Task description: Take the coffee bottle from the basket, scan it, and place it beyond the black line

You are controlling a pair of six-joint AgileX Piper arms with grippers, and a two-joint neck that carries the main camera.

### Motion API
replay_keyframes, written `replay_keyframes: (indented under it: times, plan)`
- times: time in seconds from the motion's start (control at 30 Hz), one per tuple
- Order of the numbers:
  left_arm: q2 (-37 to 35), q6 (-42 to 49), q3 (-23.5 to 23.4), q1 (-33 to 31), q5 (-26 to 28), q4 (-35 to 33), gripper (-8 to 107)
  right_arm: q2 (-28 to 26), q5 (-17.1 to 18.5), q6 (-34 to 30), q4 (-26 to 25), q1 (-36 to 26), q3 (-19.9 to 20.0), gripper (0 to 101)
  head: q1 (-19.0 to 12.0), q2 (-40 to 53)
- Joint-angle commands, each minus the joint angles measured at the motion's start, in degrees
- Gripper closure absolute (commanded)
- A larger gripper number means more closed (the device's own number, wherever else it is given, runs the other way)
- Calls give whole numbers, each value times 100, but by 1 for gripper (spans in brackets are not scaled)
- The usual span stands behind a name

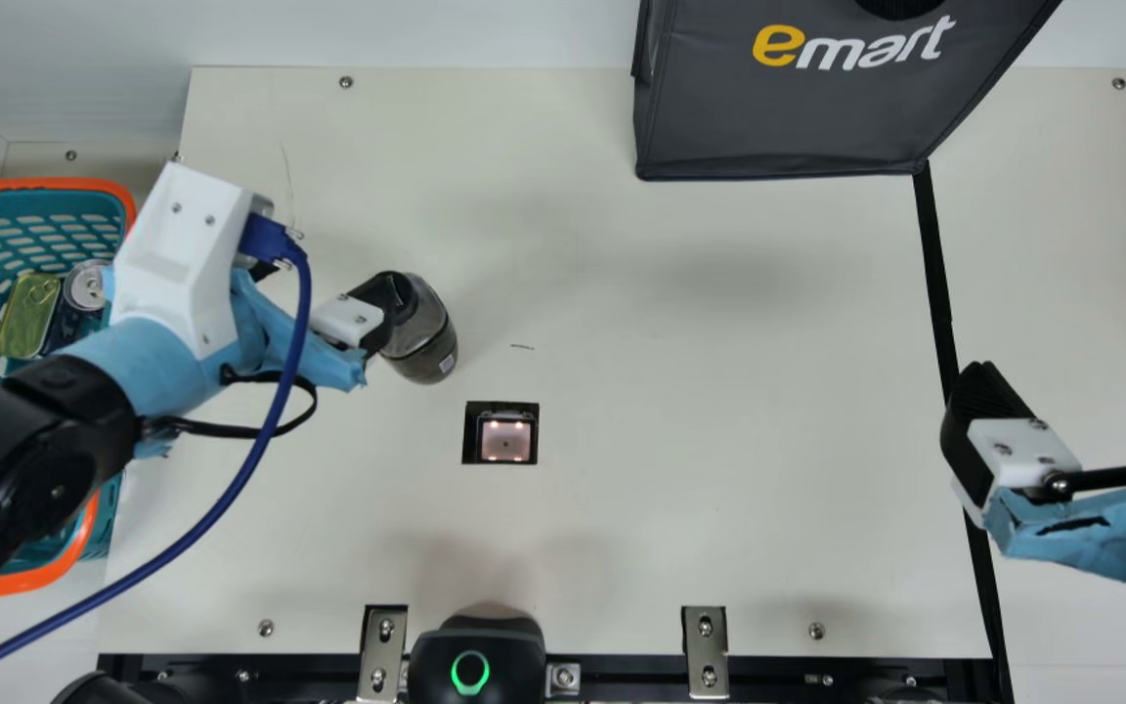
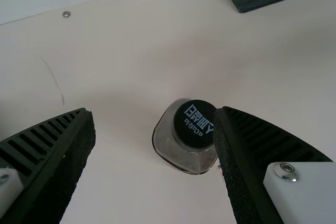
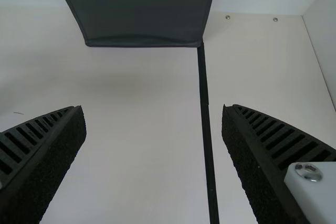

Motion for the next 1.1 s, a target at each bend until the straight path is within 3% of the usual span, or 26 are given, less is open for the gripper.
replay_keyframes:
  times: [0.0,1.07]
  plan:
    - [34,-29,15,-22,-51,9,9,0,0,0,0,0,0,10,-148,9]
    - [466,-808,214,-486,-433,301,9,0,0,0,0,0,0,10,-148,9]
